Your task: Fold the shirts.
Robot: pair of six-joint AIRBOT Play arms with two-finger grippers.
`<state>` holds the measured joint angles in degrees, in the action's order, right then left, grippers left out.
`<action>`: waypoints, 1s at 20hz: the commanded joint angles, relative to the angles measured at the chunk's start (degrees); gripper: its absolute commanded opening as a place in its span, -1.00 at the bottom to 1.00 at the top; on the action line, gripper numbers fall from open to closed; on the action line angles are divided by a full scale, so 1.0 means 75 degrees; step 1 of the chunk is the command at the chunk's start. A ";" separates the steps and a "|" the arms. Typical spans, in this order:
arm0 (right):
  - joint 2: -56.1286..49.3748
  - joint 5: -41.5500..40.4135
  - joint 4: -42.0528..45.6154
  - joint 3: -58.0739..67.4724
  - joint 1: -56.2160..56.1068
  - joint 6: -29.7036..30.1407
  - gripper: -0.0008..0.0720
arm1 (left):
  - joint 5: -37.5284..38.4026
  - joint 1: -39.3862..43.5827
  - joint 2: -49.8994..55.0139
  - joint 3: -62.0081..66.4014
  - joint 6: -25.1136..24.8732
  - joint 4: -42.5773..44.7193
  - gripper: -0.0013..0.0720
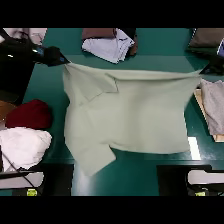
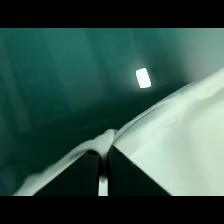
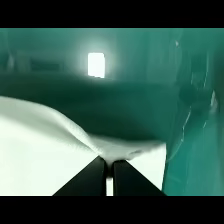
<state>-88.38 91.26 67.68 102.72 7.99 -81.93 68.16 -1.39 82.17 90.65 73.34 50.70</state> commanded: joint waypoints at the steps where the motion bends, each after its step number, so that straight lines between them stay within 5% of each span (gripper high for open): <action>1: -0.1262 -0.1172 0.0321 -0.0122 -0.0294 -0.0105 -0.93 | -0.1081 0.0015 0.1227 -0.0114 -0.0603 -0.0023 -0.88; 7: -0.1413 -0.2984 0.0338 -0.0125 -0.0289 -0.0195 -0.93 | -0.2795 0.0012 0.1562 0.0050 -0.1247 -0.0012 -0.88; 13: -0.0662 -0.2436 0.0933 -0.1612 -0.0452 0.0125 -0.93 | -0.0469 0.0015 0.1527 -0.0326 -0.1306 0.1212 -0.88; 19: -0.0248 -0.3177 0.0915 -0.3558 -0.0877 0.0128 -0.93 | -0.0204 0.0015 0.1530 -0.1221 -0.0903 0.1746 -0.87; 20: -0.0271 -0.3174 0.0915 -0.3631 -0.0968 0.0099 -0.92 | -0.0114 0.0012 0.1527 -0.1221 -0.0673 0.1839 -0.72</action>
<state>-90.91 68.86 74.54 79.72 2.35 -81.03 64.77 -1.28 93.60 83.05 65.06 62.15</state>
